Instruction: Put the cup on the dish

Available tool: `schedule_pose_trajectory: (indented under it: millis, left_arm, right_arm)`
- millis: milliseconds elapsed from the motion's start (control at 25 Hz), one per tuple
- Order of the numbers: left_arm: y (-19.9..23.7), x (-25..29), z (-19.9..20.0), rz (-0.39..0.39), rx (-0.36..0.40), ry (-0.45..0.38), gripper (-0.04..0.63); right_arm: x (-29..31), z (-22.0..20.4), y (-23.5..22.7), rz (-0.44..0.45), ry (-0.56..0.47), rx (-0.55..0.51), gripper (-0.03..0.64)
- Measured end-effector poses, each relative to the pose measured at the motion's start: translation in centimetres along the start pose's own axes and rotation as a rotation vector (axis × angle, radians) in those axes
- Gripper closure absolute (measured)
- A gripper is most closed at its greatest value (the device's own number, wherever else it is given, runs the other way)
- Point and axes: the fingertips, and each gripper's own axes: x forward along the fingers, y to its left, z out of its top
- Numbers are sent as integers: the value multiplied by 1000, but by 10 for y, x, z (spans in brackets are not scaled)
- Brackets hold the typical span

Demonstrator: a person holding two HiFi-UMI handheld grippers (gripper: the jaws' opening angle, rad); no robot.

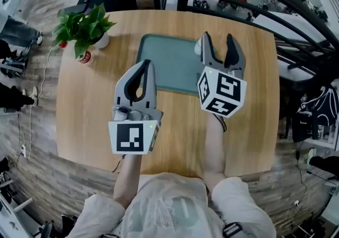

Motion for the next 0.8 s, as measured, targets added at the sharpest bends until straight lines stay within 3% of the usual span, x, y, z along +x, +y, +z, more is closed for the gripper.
schedule_pose_trajectory:
  millis: [40,120,200,280,440,640,800]
  left_arm:
    - [1,-8,10,5,7,-21,586]
    - [0,-23,30,12,28,-52,586]
    - [1,-37,54,19,55,-94,586]
    - [1,-47,79,17,72,-160,586]
    - [-11,-64,106,-2,54,-228,586]
    - [-33,-85,118,-40,57,-269,586]
    - [-48,-96,109,-68,55,-248,586]
  right_arm:
    - [-13,17,5,13,-47,0,367]
    - [-43,48,15,32,-147,0,541]
    - [-73,75,26,63,-236,-10,579]
    - [-101,93,41,125,-279,-11,590]
    - [-154,98,67,251,-262,1,595]
    - [-193,83,77,214,-224,-93,595]
    - [-204,71,80,203,-190,-123,597]
